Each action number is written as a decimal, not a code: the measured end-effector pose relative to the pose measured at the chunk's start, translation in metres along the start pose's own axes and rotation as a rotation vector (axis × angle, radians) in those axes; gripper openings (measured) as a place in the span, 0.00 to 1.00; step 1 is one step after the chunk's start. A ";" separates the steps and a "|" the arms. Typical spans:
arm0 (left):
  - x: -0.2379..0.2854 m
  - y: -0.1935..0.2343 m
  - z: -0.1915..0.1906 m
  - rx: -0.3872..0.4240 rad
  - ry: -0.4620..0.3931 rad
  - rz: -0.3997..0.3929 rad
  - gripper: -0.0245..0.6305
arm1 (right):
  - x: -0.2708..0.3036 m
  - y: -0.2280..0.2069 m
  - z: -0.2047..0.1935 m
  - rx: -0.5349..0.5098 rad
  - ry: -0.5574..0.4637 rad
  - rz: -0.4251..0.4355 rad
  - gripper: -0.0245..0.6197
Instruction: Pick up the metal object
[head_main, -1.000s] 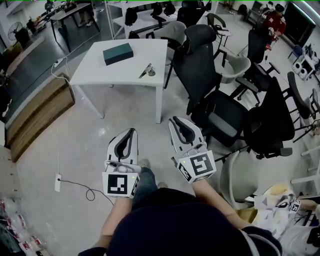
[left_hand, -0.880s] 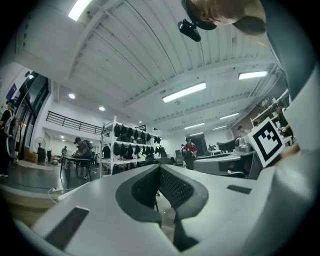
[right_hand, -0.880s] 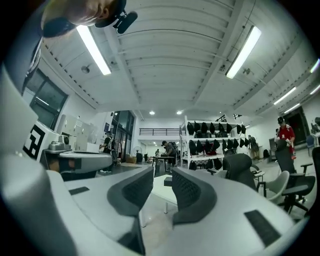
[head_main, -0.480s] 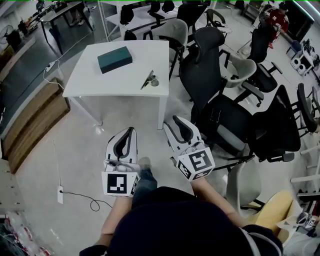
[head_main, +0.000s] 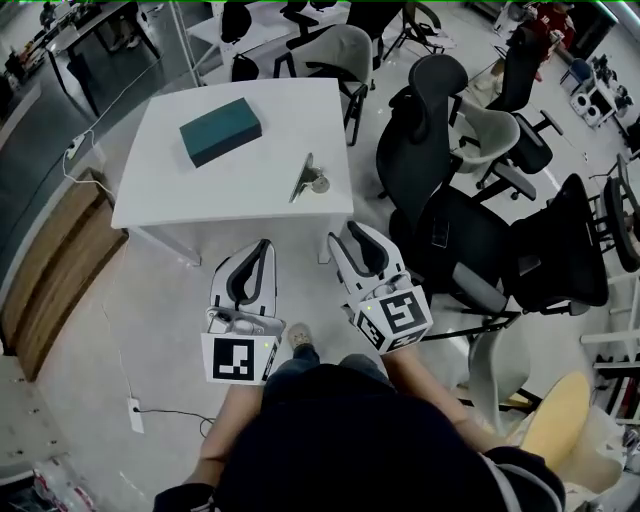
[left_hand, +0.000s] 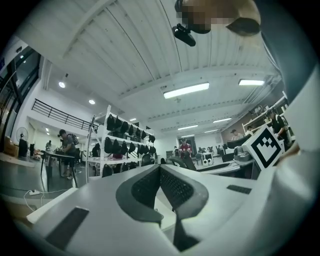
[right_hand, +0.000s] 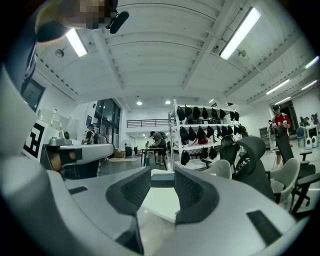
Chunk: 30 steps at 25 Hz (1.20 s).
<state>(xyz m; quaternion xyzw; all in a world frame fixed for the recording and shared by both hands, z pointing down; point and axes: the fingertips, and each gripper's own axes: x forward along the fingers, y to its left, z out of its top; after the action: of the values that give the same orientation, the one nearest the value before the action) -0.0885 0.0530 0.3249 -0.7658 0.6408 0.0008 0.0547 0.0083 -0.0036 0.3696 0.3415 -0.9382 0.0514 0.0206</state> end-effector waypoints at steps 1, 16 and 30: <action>0.006 0.006 -0.003 -0.005 -0.001 -0.010 0.07 | 0.007 -0.002 -0.003 0.004 0.005 -0.012 0.25; 0.064 0.075 -0.053 -0.098 0.043 0.013 0.07 | 0.097 -0.041 -0.040 0.032 0.131 -0.054 0.25; 0.219 0.120 -0.091 -0.075 0.137 -0.045 0.07 | 0.228 -0.135 -0.105 0.084 0.304 -0.038 0.25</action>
<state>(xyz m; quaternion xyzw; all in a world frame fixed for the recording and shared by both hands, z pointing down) -0.1734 -0.1899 0.3894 -0.7799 0.6250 -0.0292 -0.0179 -0.0791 -0.2402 0.5015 0.3481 -0.9147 0.1413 0.1488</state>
